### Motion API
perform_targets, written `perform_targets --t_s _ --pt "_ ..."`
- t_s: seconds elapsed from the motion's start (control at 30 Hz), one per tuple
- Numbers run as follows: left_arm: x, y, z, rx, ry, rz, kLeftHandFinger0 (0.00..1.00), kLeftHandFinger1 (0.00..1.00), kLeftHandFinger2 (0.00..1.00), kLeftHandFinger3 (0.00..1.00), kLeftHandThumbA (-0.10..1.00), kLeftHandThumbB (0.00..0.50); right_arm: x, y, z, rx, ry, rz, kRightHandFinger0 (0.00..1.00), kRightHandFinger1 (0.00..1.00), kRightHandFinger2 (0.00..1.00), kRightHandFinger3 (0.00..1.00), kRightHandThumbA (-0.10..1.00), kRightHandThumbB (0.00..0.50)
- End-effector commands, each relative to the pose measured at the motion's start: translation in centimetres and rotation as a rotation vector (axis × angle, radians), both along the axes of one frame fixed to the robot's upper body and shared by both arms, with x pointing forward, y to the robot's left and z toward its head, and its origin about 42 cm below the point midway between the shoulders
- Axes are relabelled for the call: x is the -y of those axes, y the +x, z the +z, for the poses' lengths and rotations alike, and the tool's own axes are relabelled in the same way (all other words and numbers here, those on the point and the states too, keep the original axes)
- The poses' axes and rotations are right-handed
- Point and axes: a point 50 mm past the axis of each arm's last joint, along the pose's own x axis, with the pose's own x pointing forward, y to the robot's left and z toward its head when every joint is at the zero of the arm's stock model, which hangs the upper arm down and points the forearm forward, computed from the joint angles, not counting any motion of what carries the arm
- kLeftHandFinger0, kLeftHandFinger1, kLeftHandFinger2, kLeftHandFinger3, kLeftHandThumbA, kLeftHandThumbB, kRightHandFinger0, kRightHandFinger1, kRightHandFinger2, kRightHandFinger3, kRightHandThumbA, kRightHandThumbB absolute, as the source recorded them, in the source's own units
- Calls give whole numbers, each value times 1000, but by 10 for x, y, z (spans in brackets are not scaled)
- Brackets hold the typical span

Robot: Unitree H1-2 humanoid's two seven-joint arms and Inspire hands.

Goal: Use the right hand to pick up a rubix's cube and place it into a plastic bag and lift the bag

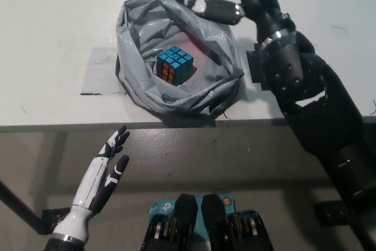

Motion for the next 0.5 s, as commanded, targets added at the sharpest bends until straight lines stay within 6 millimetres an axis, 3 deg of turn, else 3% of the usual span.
perform_targets --t_s 0.0,0.27,0.47 --pt "-2 1 10 52 18 -20 1000 1000 1000 1000 1000 79 12 14 4 -12 -95 -115 1000 1000 1000 1000 824 500" --pt "-2 3 9 58 28 -25 1000 1000 1000 1000 1000 64 19 33 -31 -125 -140 -180 1000 1000 1000 1000 702 500" --pt "-2 3 9 59 30 -24 1000 1000 1000 1000 1000 65 15 42 -50 -204 -168 -179 1000 1000 1000 1000 750 500"
